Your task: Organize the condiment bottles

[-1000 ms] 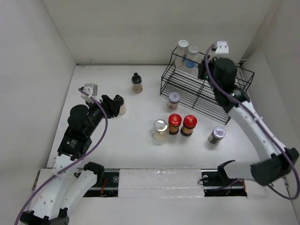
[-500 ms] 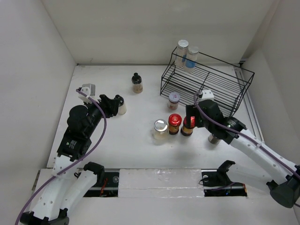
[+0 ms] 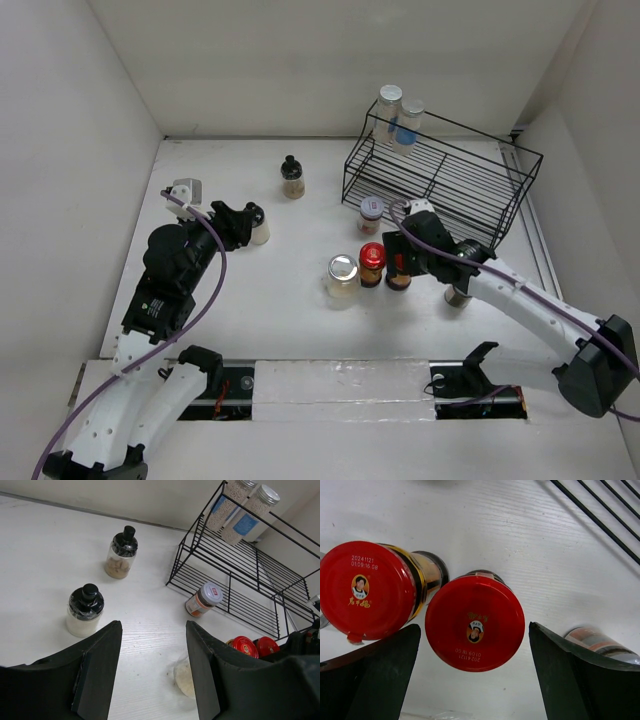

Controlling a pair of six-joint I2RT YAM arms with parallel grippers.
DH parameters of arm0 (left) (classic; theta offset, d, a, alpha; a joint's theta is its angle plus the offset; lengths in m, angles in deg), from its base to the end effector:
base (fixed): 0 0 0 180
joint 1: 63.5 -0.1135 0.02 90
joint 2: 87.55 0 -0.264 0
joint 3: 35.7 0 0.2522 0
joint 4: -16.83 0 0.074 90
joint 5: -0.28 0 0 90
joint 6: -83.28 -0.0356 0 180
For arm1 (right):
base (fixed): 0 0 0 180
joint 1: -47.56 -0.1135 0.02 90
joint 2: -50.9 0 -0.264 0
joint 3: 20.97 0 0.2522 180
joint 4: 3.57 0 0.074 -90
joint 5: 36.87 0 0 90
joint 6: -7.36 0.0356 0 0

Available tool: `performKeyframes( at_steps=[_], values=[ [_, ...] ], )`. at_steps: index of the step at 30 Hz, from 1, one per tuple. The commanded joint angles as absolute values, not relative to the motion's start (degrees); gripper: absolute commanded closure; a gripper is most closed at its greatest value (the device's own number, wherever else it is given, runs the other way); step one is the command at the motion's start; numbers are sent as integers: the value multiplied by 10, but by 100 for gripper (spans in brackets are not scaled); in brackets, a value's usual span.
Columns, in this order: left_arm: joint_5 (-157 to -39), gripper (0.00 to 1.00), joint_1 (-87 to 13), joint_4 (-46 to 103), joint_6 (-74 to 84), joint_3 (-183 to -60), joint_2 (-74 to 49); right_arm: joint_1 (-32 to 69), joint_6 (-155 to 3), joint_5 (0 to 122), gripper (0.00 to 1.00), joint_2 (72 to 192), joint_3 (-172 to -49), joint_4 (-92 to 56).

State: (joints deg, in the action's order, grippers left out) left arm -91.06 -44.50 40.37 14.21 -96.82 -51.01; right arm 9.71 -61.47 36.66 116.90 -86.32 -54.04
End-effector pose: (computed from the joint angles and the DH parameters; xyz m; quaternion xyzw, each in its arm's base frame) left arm 0.1385 -0.0486 0.3776 -0.0035 0.7007 -0.2513 0.6678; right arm 0.1899 0.1348 0.2676 -0.0882 0.9303 0.0447 0.3532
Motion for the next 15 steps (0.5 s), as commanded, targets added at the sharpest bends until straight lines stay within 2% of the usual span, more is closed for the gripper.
performKeyframes(
  at_steps=[1, 2, 5, 7, 9, 11, 15],
  values=[
    [-912, 50, -448, 389, 142, -967, -511, 112, -623, 344, 6, 1173, -862, -484],
    [-912, 50, -448, 389, 142, -967, -511, 112, -630, 337, 6, 1173, -862, -460],
    [-917, 50, -448, 389, 142, -967, -511, 124, -630, 320, 18, 1180, -838, -412],
    [-917, 50, -448, 389, 142, -967, -511, 129, -630, 340, 37, 1185, -825, -393],
    [-917, 50, -448, 389, 142, -967, -505, 129, -630, 345, 37, 1193, -834, -402],
    [-917, 50, -448, 389, 142, -967, -505, 129, -630, 323, 47, 1198, -844, -421],
    [-917, 50, -448, 389, 142, -967, -505, 129, -648, 311, 50, 1145, -895, -461]
  ],
)
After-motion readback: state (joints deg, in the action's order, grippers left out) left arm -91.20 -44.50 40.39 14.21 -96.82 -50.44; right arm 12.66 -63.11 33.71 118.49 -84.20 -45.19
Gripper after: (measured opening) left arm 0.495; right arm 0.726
